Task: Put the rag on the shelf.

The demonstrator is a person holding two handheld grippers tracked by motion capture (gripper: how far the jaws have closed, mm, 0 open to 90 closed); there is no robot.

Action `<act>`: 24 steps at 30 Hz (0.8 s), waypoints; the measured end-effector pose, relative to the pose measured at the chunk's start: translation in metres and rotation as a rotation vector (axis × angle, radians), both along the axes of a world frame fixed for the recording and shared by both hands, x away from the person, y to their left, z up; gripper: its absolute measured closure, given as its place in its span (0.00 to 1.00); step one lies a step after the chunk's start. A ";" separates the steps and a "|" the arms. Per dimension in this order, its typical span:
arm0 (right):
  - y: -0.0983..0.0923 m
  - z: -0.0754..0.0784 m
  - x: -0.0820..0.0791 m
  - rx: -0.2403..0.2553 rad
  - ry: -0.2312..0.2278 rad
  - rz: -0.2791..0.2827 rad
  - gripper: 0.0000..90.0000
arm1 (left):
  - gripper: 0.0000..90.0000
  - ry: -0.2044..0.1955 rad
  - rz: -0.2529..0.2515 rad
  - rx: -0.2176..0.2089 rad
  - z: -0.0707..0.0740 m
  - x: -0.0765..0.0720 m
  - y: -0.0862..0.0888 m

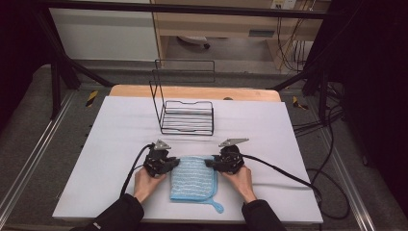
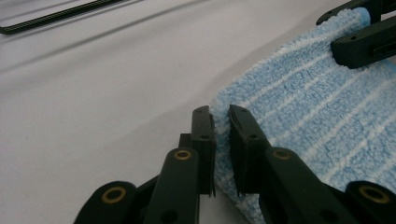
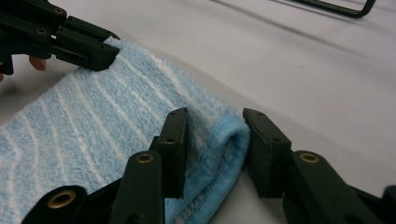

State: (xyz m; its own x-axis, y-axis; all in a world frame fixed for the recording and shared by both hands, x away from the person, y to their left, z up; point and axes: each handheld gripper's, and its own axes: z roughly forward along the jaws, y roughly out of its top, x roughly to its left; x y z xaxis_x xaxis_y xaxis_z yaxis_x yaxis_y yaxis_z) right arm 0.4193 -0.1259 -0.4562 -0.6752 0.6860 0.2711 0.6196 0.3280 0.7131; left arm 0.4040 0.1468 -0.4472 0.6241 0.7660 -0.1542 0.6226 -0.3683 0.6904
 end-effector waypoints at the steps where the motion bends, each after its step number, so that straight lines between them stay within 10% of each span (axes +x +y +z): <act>1: 0.000 0.000 0.000 0.004 0.000 -0.003 0.71 | 0.89 -0.005 -0.001 0.003 0.000 0.000 0.000; 24: -0.003 0.008 -0.002 0.054 0.053 0.004 0.89 | 0.92 0.019 0.010 -0.099 0.009 -0.001 0.009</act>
